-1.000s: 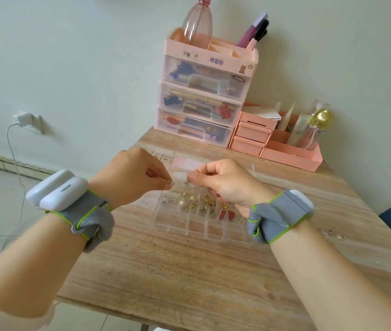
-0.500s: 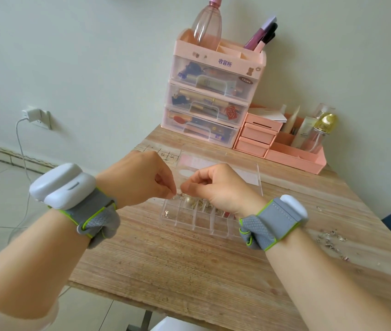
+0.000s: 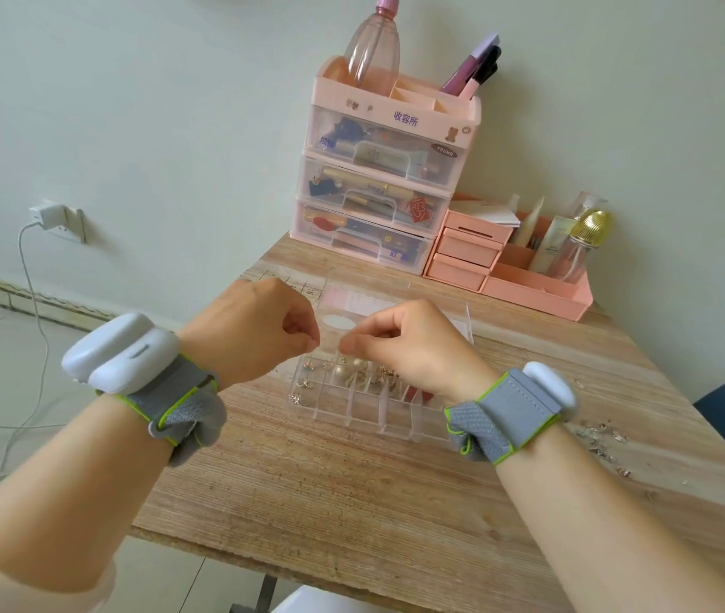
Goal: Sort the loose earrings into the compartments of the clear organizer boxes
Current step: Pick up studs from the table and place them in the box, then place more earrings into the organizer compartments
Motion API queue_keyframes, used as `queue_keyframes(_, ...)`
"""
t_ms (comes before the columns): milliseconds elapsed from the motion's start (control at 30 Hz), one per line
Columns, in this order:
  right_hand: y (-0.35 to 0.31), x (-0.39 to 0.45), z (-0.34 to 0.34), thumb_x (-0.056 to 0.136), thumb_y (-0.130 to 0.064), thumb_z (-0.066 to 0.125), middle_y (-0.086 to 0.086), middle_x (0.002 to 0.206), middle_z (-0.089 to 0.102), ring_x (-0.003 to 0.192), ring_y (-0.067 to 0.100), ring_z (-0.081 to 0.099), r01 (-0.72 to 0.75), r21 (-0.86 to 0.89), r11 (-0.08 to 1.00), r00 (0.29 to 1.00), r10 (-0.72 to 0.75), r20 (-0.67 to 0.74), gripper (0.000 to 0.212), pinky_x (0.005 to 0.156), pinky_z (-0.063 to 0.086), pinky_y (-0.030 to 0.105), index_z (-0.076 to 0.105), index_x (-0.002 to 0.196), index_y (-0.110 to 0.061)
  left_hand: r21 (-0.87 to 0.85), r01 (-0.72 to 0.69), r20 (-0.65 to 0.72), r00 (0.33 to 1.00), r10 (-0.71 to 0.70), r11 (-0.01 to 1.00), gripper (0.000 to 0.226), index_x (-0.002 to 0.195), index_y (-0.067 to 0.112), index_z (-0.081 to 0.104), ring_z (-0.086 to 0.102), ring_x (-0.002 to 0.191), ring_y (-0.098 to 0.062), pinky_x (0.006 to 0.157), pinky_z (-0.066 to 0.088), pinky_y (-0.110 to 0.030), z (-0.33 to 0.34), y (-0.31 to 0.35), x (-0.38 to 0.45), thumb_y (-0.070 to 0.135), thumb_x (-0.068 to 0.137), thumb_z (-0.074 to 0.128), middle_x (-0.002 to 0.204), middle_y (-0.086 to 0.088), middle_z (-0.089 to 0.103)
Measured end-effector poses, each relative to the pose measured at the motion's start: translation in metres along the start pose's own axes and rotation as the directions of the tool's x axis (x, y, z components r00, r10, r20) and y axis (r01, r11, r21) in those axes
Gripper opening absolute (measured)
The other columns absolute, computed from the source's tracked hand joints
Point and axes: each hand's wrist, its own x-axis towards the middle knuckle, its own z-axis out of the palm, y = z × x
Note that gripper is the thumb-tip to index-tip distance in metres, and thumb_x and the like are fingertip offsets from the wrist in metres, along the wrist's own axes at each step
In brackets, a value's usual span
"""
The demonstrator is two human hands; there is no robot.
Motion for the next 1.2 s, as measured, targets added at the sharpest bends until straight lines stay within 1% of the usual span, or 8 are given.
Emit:
queue_keyframes(100,0.008,-0.003,-0.012,0.079,-0.030,0.071,0.004,0.064,0.063,0.054,0.017,0.049,-0.013,0.032,0.999,0.998,0.014,-0.059,0.013,0.053,0.041,0.026,0.073,0.081,-0.017,-0.027,-0.025,-0.018,1.000,0.024,0.999,0.009,0.080,0.024,0.070,0.059,0.071,-0.001,0.064,0.044,-0.010,0.005,0.010,0.003,0.020,0.082,0.063,0.074,0.009,0.067)
queue_keyframes(267,0.018,-0.011,-0.032,0.079,-0.026,0.072,-0.001,0.072,0.067,0.066,0.007,0.055,0.002,0.038,0.999,0.990,0.003,-0.141,0.014,0.070,0.044,0.024,0.074,0.083,-0.013,-0.056,-0.068,-0.034,0.997,0.066,0.996,0.009,0.083,0.021,0.071,0.058,0.071,-0.001,0.061,0.043,-0.007,0.020,0.032,0.008,0.020,0.083,0.062,0.077,0.007,0.068)
queue_keyframes(367,0.029,-0.018,-0.047,0.078,-0.026,0.072,-0.004,0.070,0.066,0.063,0.002,0.054,-0.015,0.054,0.998,0.982,0.025,-0.189,0.012,0.067,0.043,0.020,0.074,0.081,-0.015,-0.077,-0.105,-0.039,0.994,0.102,0.991,0.010,0.084,0.022,0.071,0.062,0.074,-0.007,0.072,0.052,-0.022,0.030,0.048,0.013,0.018,0.083,0.062,0.078,0.004,0.069)
queue_keyframes(500,0.043,-0.030,-0.067,0.080,-0.023,0.071,-0.001,0.059,0.054,0.041,-0.001,0.038,-0.039,0.054,0.998,0.970,0.051,-0.239,0.013,0.043,0.028,0.009,0.073,0.079,-0.011,-0.108,-0.135,-0.041,0.991,0.131,0.985,0.011,0.085,0.020,0.071,0.062,0.075,-0.009,0.074,0.051,-0.024,0.043,0.067,0.019,0.018,0.083,0.061,0.078,0.004,0.069)
queue_keyframes(733,0.076,-0.054,-0.102,0.083,-0.017,0.068,-0.014,0.044,0.050,0.033,-0.001,0.038,-0.070,0.075,0.995,0.945,0.090,-0.314,0.012,0.038,0.028,0.006,0.072,0.082,-0.006,-0.195,-0.161,-0.030,0.987,0.158,0.967,0.011,0.082,0.020,0.071,0.065,0.072,-0.015,0.069,0.054,-0.028,0.065,0.098,0.029,0.015,0.083,0.061,0.076,0.003,0.067)
queue_keyframes(833,0.093,-0.062,-0.112,0.081,-0.017,0.070,0.003,0.065,0.059,0.048,-0.003,0.041,-0.071,0.088,0.994,0.929,0.098,-0.357,0.011,0.045,0.029,0.006,0.072,0.079,-0.006,-0.192,-0.185,-0.020,0.983,0.185,0.964,0.011,0.084,0.018,0.071,0.064,0.077,-0.014,0.069,0.053,-0.028,0.076,0.111,0.035,0.016,0.083,0.061,0.078,0.003,0.067)
queue_keyframes(933,0.107,-0.066,-0.118,0.079,-0.020,0.071,0.009,0.075,0.063,0.068,0.011,0.047,-0.100,0.100,0.990,0.918,0.130,-0.375,0.009,0.050,0.031,0.009,0.072,0.074,-0.012,-0.189,-0.203,-0.027,0.979,0.201,0.961,0.010,0.083,0.018,0.071,0.059,0.076,-0.011,0.075,0.052,-0.029,0.085,0.121,0.040,0.016,0.082,0.061,0.076,0.006,0.065)
queue_keyframes(1200,0.137,-0.066,-0.125,0.078,-0.024,0.072,0.009,0.072,0.065,0.066,0.013,0.050,-0.145,0.085,0.986,0.886,0.168,-0.433,0.013,0.062,0.036,0.023,0.068,0.066,-0.026,-0.188,-0.232,-0.017,0.972,0.233,0.954,0.010,0.082,0.020,0.070,0.060,0.076,-0.013,0.077,0.052,-0.031,0.102,0.136,0.057,0.015,0.082,0.061,0.079,0.003,0.067)
